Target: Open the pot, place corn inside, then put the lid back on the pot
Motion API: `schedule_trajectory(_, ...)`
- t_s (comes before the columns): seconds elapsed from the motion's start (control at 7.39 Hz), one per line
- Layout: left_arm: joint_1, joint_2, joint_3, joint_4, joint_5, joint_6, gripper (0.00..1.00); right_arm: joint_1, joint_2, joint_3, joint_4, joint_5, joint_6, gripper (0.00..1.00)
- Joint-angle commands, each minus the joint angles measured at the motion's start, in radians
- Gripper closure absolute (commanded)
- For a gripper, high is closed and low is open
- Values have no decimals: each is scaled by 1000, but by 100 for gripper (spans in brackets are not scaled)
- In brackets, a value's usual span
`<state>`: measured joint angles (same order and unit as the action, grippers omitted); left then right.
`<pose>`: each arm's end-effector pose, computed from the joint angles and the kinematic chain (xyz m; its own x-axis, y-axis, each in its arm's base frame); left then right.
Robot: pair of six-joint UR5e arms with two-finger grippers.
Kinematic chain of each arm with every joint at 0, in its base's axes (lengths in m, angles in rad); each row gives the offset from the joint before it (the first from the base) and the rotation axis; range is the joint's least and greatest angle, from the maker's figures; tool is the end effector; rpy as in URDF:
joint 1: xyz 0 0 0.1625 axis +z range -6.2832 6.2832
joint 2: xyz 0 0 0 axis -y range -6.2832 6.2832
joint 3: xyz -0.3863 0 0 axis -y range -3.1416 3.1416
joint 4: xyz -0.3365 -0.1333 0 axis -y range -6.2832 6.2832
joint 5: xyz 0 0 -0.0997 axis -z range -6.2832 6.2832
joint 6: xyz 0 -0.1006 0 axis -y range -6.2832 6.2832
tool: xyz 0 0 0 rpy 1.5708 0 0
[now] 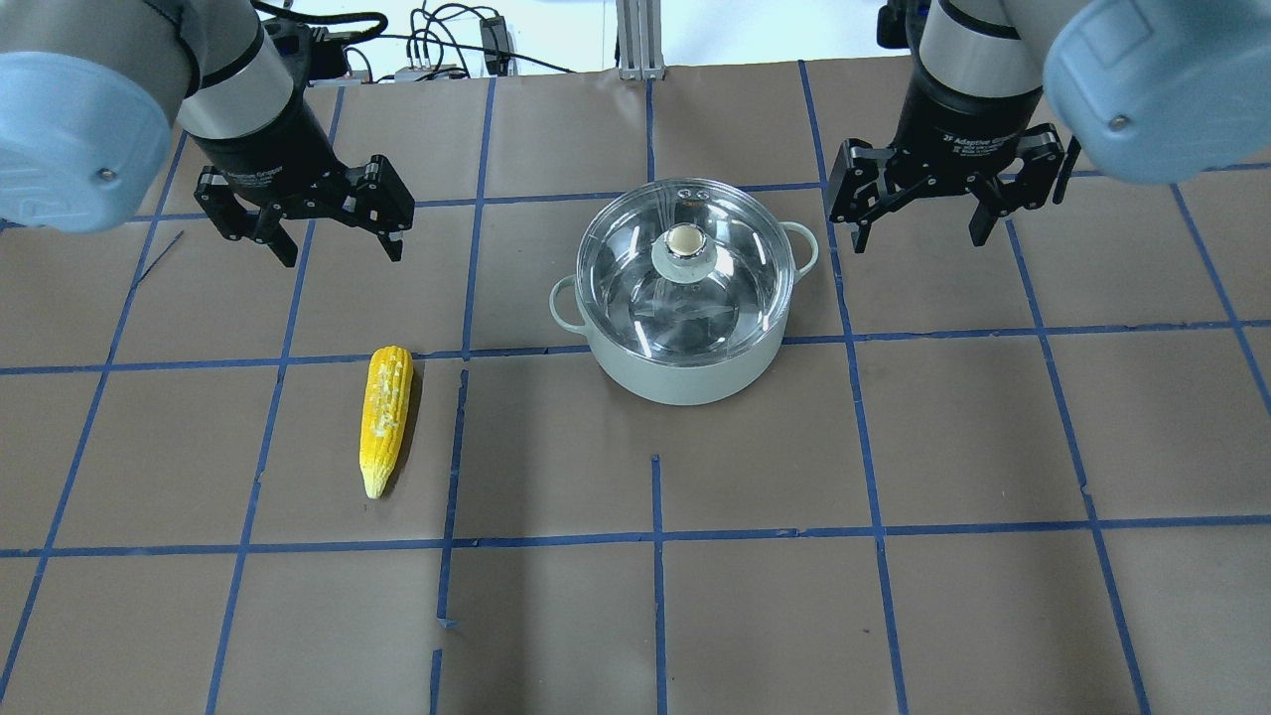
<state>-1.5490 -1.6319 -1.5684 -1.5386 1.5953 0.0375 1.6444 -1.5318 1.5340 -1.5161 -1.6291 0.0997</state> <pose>-0.1209 -0.4593 0.4252 -0.9996 0.0163 -0.0235 0.0157 0.9995 0.0274 0.1598 -0.4348 0.4418 -0.9977 0.0228 0.0635 0.0260 0.9984 0.0508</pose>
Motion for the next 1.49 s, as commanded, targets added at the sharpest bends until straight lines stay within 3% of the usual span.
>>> schedule_trajectory(0.0, 1, -22, 10, 6, -1, -13, 0, -3, -1, 0, 1, 0, 0, 0)
schedule_trajectory(0.54, 1, -28, -2, 6, 3, -11, 0, -3, -2, 9, -1, 0, 0, 0)
schedule_trajectory(0.95, 6, -36, -65, 145, -1, -5, 0, 2, 10, -32, 1, 2, 21, 0)
schedule_trajectory(1.22, 26, -42, -106, 153, 0, 50, 2, 30, 80, -141, 4, 31, 23, 1)
schedule_trajectory(1.35, 42, -39, -187, 251, 2, 85, 2, 84, 170, -184, -13, 76, 64, 1)
